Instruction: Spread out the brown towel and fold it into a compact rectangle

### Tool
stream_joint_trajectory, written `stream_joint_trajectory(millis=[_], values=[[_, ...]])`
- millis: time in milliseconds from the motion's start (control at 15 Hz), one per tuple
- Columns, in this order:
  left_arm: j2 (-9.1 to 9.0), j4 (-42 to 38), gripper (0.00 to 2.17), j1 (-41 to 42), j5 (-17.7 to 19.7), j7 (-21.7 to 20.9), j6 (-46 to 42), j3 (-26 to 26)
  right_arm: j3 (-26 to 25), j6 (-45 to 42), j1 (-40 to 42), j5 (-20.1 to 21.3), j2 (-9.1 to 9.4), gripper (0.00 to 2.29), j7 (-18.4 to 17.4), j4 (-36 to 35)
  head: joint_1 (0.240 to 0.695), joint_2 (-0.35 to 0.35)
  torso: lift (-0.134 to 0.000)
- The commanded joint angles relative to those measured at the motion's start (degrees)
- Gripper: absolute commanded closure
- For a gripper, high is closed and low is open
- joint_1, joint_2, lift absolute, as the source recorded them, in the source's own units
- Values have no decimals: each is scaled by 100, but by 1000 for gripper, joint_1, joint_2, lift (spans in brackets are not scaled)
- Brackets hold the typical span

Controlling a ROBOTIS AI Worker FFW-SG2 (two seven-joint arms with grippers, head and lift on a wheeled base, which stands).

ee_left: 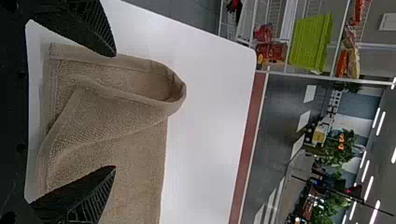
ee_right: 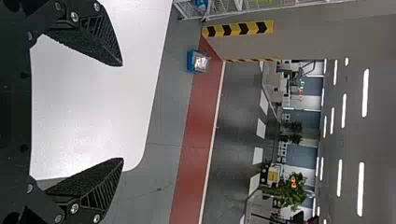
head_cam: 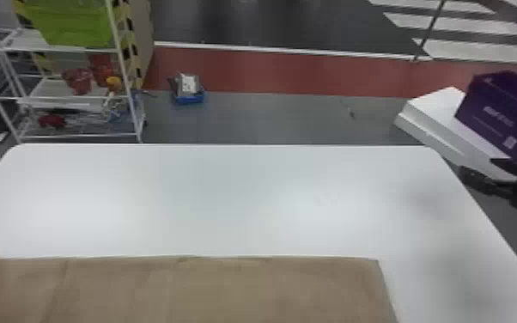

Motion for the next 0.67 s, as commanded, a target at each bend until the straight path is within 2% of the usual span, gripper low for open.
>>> stream_joint_trajectory(millis=[0,133,333,467,600], values=[[-15,121,19,-50,-379,330,-13,-472,-5,-1,2,-12,0,178,8,-1,695,-139,-124],[-15,350,22,-261,-625,461,-13,-551,-23,-1,29,-12,-9,178,8,-1,695,-150,-124],[-15,490,97,-349,-766,488,-13,-499,-67,-36,73,-29,-35,178,8,-1,695,-155,-124],[-15,411,248,-323,-687,294,-13,-288,-76,-54,73,-38,-35,178,-1,-1,695,-154,-124],[-15,165,262,-261,-572,22,4,-6,-67,-71,73,-21,-26,178,-1,-1,695,-149,-124]])
